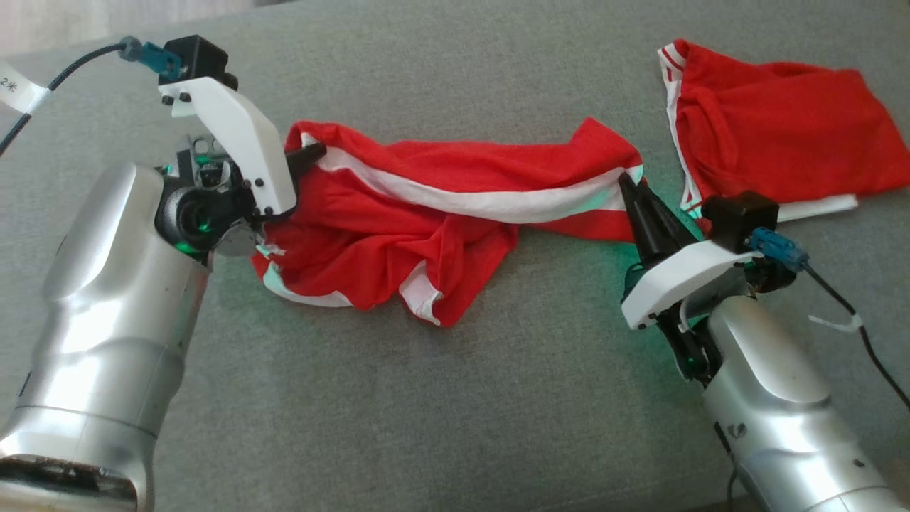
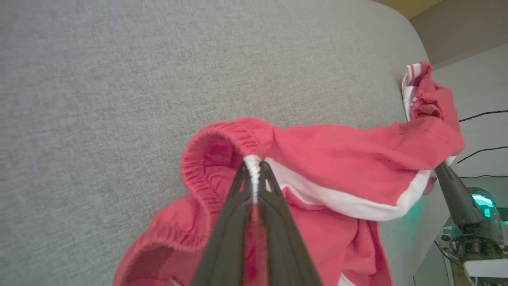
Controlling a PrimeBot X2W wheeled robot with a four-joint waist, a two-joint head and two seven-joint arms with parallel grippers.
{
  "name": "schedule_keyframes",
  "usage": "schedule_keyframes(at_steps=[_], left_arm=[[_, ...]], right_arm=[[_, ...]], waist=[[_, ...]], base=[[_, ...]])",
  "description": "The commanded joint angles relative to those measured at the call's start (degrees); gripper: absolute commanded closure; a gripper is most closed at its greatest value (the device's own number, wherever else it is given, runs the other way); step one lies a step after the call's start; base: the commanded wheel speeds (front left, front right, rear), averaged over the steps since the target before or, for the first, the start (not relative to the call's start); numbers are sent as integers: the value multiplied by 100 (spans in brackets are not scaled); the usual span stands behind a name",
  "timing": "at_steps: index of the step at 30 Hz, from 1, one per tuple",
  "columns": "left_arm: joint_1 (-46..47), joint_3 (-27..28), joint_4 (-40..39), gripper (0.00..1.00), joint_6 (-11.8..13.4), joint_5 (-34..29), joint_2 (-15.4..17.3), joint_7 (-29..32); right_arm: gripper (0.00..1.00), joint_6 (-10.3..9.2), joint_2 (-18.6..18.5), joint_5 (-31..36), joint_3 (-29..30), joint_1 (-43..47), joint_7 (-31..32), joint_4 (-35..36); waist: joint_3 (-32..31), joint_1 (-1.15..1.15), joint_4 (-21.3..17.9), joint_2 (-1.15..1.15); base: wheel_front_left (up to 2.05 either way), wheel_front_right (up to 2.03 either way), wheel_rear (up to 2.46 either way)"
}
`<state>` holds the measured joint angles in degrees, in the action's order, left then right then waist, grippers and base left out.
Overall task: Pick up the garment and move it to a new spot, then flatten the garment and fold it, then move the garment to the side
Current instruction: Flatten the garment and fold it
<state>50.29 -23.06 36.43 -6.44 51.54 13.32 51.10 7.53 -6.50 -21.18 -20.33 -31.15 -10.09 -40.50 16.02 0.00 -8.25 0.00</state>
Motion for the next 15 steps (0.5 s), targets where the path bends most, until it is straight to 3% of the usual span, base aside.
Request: schedule_keyframes(at_steps=[1,15], left_arm=[[343,153,-256,100,-40,32,179,-93],[311,-35,-1402,100,-102,368,479,-961]], right_arm=[[100,-4,-54,-42,-86,-99,-81,140],[100,-4,-607,-226,258,-606,76,990]], waist=[[-85,0,58,0],[-886,0,526,0]], base=[[0,0,0],[0,0,0]])
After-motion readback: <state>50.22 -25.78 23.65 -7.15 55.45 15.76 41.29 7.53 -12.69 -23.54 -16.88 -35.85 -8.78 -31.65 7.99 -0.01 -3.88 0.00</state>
